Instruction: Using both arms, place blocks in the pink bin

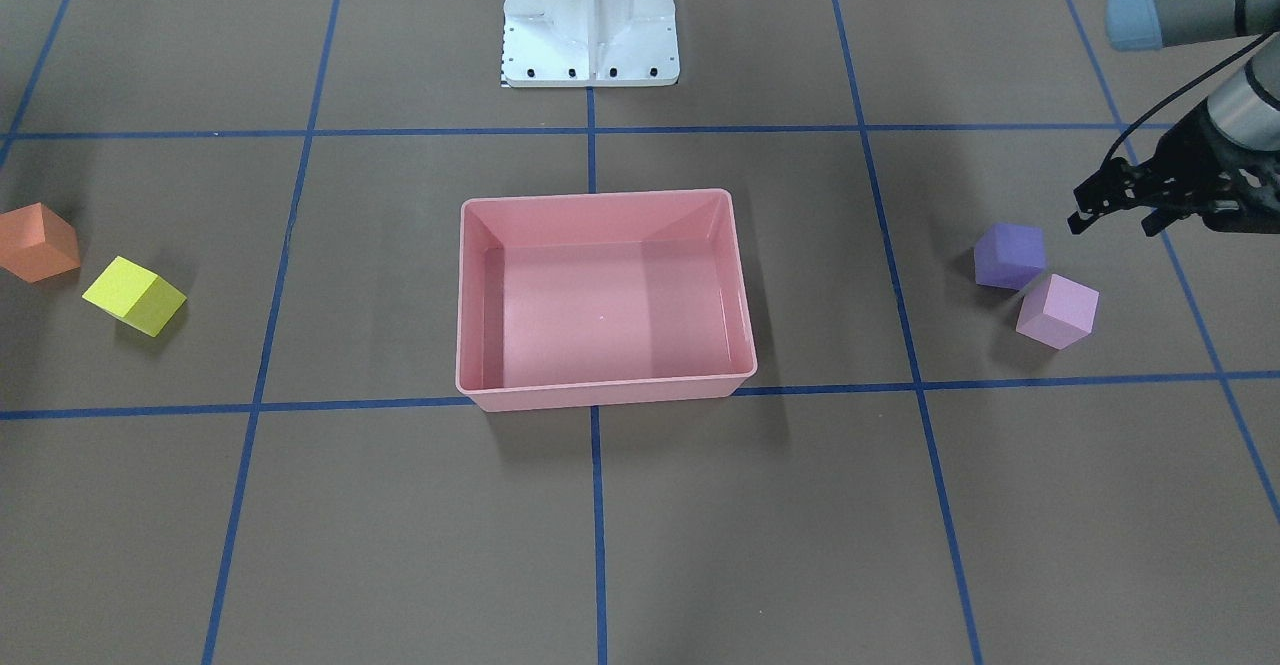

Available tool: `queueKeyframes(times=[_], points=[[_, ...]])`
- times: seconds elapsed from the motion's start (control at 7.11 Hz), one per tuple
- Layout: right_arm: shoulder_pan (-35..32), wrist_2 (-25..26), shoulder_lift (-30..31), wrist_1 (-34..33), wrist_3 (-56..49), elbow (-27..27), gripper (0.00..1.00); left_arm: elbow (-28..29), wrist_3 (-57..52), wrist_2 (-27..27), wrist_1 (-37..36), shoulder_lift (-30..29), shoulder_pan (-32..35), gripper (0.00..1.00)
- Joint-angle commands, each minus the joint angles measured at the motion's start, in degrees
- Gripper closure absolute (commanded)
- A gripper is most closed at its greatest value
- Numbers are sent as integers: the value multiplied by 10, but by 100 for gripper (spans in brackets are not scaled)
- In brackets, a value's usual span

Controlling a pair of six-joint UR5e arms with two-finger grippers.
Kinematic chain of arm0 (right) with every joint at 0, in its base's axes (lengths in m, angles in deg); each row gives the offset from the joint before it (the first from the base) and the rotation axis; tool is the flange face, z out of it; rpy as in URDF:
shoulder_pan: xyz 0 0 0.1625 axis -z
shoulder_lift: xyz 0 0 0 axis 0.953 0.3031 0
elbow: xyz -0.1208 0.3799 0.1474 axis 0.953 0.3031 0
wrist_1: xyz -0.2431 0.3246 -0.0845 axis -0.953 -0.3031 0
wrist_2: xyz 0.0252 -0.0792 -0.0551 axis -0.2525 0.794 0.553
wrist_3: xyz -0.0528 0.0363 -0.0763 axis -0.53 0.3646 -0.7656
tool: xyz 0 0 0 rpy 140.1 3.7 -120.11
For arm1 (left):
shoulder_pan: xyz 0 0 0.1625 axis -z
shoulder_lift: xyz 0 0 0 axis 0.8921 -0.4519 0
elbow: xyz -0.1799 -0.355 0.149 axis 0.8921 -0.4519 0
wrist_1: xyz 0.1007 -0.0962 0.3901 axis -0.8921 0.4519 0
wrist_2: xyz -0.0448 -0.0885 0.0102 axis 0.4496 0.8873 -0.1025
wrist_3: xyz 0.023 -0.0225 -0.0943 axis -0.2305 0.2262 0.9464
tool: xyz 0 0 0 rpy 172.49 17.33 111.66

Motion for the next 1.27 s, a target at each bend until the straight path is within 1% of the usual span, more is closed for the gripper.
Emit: queueKeyframes(times=[0.0,0.14,0.28,1.12], points=[[0,0,0,0,0,-1,0,-2,124,-77,102,36,-86,0],[0,0,1,0,0,0,0,1,130,-113,108,39,-112,0],[0,0,1,0,-1,-1,0,8,129,-130,108,39,-123,0],[0,0,1,1,-1,1,0,39,129,-137,110,23,-149,0]])
